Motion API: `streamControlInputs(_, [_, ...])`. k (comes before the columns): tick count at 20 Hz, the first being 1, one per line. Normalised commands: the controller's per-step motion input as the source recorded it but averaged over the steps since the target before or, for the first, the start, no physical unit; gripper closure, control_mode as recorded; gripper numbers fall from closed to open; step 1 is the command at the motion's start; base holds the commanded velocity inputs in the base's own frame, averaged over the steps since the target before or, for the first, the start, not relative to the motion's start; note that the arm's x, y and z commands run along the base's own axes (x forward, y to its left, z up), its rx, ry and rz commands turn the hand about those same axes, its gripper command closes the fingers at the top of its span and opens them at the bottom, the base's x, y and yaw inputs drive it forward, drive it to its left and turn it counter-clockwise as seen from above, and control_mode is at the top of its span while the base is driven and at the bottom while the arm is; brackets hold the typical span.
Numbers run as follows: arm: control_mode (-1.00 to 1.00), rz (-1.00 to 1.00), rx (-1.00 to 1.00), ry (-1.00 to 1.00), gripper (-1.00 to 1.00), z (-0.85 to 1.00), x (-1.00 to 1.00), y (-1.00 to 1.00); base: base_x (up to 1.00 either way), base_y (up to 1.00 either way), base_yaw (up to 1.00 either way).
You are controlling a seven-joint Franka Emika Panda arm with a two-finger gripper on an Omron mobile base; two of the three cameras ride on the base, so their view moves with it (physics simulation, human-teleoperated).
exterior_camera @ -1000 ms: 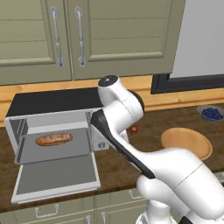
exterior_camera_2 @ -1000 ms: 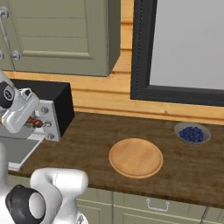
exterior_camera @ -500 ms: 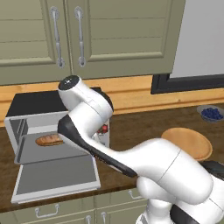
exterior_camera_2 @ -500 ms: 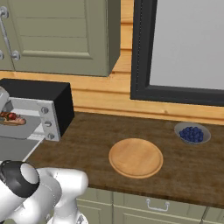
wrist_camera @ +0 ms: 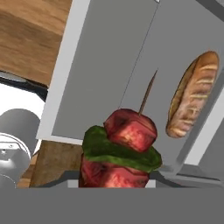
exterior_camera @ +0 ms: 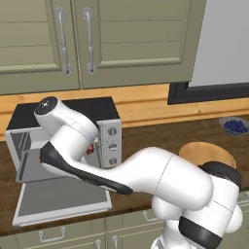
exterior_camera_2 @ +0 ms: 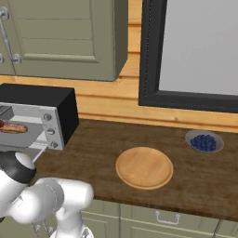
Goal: Pick up the kebab skewer and baguette bread, and place them inside the toaster oven. Close the toaster oven door and start by setting the timer.
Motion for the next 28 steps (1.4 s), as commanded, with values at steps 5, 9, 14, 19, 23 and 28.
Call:
streamControlInputs(5, [-1.0, 0.17, 0.0, -0.02, 1.0, -0.11, 0.62, 0.26, 0.0, 0.0, 0.0])
streamControlInputs(9, [-1.0, 0.09, 0.0, 0.03, 1.0, -0.07, 0.44, 0.26, 0.0, 0.0, 0.0])
streamControlInputs(14, [-1.0, -0.03, 0.0, 0.05, 1.0, -0.23, 0.29, 0.33, 0.0, 0.0, 0.0])
streamControlInputs(19, [-1.0, -0.23, 0.0, 0.0, 1.0, -0.02, 0.36, 0.08, 0.0, 0.0, 0.0])
streamControlInputs(23, [-1.0, -0.32, 0.0, 0.0, 1.0, -0.19, 0.21, 0.0, 0.0, 0.0, 0.0])
streamControlInputs(28, [-1.0, -0.18, 0.0, 0.0, 1.0, -0.21, 0.2, 0.0, 0.0, 0.0, 0.0])
